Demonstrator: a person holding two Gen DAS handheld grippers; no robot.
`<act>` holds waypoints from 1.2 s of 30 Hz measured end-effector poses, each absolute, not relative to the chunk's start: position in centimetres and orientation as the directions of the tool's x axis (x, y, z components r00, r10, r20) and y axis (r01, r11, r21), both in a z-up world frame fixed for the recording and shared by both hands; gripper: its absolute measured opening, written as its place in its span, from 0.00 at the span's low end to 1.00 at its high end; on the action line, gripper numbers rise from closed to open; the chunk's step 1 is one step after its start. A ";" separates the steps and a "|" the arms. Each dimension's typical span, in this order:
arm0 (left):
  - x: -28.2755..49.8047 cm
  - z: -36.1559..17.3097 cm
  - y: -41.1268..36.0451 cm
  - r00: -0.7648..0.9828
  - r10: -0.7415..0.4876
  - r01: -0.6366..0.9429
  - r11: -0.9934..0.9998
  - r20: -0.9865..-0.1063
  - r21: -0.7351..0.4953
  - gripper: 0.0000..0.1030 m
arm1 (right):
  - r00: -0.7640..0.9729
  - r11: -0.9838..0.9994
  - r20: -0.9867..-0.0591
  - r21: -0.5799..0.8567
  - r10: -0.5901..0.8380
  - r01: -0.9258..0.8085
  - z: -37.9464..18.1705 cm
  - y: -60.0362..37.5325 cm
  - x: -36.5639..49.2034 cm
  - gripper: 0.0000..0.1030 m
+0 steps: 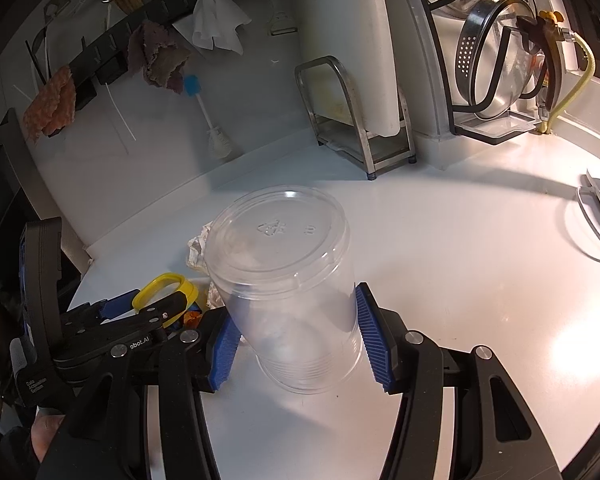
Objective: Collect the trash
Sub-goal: 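Grasp the yellow lid with the left tool while the right tool lifts the cup, then carry lid and cup over the bin and open both tools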
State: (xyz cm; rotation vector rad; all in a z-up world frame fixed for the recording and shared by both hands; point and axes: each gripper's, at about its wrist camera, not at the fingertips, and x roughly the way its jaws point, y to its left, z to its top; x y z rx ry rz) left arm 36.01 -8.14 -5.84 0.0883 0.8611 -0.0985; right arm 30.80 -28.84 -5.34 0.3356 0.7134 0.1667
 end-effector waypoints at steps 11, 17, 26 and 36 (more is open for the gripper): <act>32.3 -2.0 -6.5 0.744 -0.002 0.077 0.994 -0.669 0.083 0.65 | 0.755 0.939 -0.606 0.343 0.250 -0.035 -5.1 -28.7 29.7 0.51; 27.3 0.0 -5.4 0.766 -0.023 0.099 0.992 -0.642 0.082 0.65 | 0.786 0.954 -0.581 0.298 0.211 -0.036 -3.7 -28.2 25.6 0.51; 17.6 1.4 -5.4 0.772 -0.099 0.181 0.981 -0.628 0.068 0.65 | 0.794 0.963 -0.587 0.269 0.160 0.005 -2.4 -25.9 14.0 0.51; 8.7 -0.3 -4.6 0.752 -0.124 0.221 0.973 -0.648 0.069 0.65 | 0.734 0.967 -0.668 0.247 0.119 0.068 -5.1 -22.8 2.3 0.51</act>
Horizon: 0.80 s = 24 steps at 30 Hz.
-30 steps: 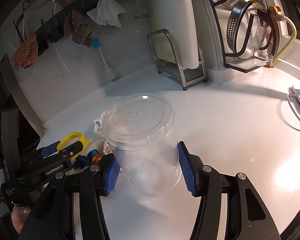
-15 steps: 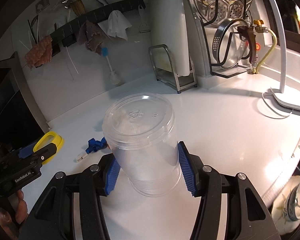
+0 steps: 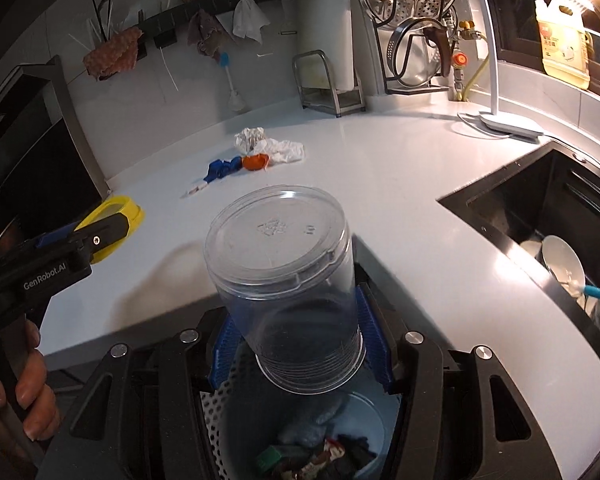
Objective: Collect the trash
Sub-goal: 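Carry lid and cup over the bin and open both tools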
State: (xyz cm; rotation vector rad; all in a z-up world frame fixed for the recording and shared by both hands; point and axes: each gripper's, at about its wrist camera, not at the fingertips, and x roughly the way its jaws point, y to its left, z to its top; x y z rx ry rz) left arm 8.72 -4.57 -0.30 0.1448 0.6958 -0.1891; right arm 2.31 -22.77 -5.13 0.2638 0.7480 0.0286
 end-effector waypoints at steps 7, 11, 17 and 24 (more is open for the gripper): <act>5.3 -2.3 -4.6 0.710 -0.162 0.256 0.966 -0.686 0.037 0.65 | 0.706 0.969 -0.703 0.225 0.092 0.098 -6.7 -22.3 -2.1 0.51; 3.8 -3.5 -5.2 0.684 -0.183 0.283 0.959 -0.706 0.026 0.65 | 0.684 0.968 -0.725 0.220 0.081 0.119 -7.8 -22.6 -3.6 0.52; 2.2 -5.1 -6.5 0.648 -0.209 0.321 0.947 -0.732 0.014 0.65 | 0.658 0.970 -0.750 0.206 0.071 0.129 -9.0 -22.9 -5.3 0.53; 0.9 -6.2 -6.8 0.625 -0.214 0.334 0.943 -0.751 0.010 0.66 | 0.647 0.965 -0.758 0.223 0.084 0.137 -9.9 -23.0 -6.5 0.53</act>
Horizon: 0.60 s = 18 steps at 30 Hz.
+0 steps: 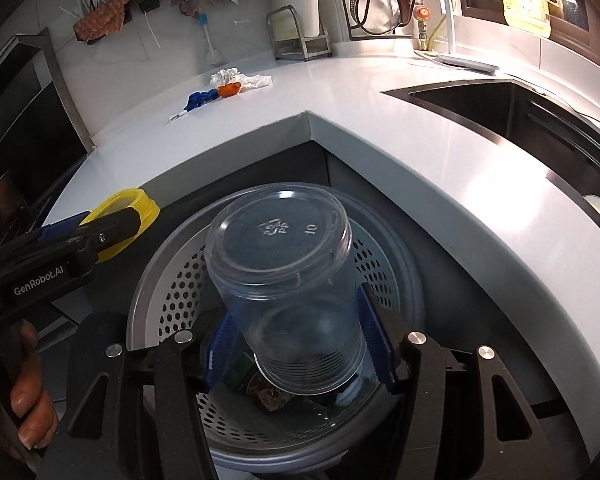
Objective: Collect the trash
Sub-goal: 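Carry lid and cup over the bin and open both tools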
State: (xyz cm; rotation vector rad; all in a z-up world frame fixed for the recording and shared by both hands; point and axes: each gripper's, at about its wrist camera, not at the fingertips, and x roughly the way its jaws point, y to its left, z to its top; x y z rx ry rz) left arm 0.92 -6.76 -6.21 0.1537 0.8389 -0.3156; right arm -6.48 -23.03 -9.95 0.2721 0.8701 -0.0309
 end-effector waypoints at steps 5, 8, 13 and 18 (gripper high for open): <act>0.7 -6.4 -6.4 0.605 -0.223 0.335 0.942 -0.764 -0.010 0.67 | 0.647 0.964 -0.757 0.230 0.092 0.133 -10.1 -22.9 -6.8 0.54; 0.4 -6.2 -6.5 0.614 -0.213 0.333 0.943 -0.760 0.005 0.69 | 0.653 0.962 -0.751 0.239 0.098 0.131 -9.8 -22.8 -6.9 0.57; 0.0 -5.9 -6.2 0.624 -0.212 0.330 0.944 -0.752 0.008 0.79 | 0.671 0.960 -0.735 0.247 0.097 0.132 -9.2 -22.9 -7.4 0.70; 0.0 -6.0 -6.0 0.617 -0.206 0.325 0.946 -0.759 0.007 0.79 | 0.668 0.958 -0.738 0.251 0.095 0.141 -9.2 -23.1 -7.5 0.70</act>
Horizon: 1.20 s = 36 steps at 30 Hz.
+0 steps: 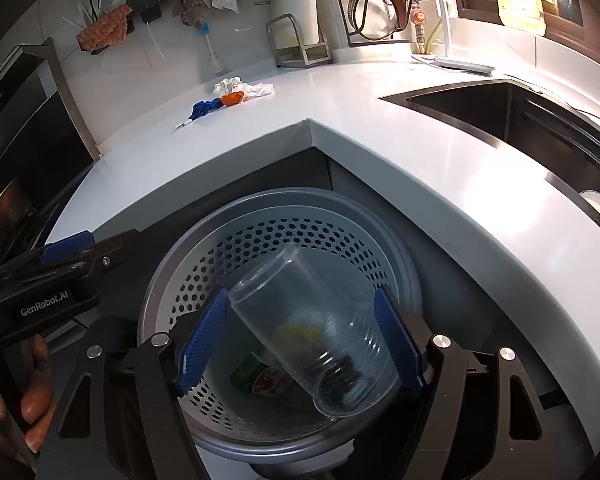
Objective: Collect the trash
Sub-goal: 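Carry lid and cup over the bin and open both tools, then move both tools back over the counter toward the remaining trash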
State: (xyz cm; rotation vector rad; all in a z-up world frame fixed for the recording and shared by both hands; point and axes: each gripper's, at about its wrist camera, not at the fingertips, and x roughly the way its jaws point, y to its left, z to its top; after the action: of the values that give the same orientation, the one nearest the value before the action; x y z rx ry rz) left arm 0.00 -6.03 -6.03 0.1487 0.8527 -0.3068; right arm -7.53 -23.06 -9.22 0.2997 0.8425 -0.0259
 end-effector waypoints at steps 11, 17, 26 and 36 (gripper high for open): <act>0.0 -6.3 -6.0 0.611 -0.199 0.321 0.947 -0.766 0.010 0.79 | 0.661 0.955 -0.744 0.260 0.102 0.145 -9.7 -23.1 -7.5 0.70; 0.0 -6.3 -5.9 0.610 -0.200 0.322 0.947 -0.767 0.009 0.79 | 0.658 0.954 -0.746 0.262 0.103 0.147 -9.8 -23.2 -7.5 0.70; -0.1 -6.4 -5.7 0.618 -0.193 0.313 0.950 -0.762 0.013 0.82 | 0.653 0.954 -0.750 0.261 0.102 0.150 -10.2 -23.0 -7.3 0.70; 1.4 -5.9 -4.3 0.635 -0.166 0.262 0.965 -0.754 0.008 0.84 | 0.653 0.955 -0.749 0.262 0.108 0.142 -10.4 -22.7 -6.3 0.70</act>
State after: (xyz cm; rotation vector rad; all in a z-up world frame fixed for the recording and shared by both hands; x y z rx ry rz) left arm 1.40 -4.29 -5.92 0.1203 0.8482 -0.2450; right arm -6.35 -22.66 -10.37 0.3117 0.8626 -0.0194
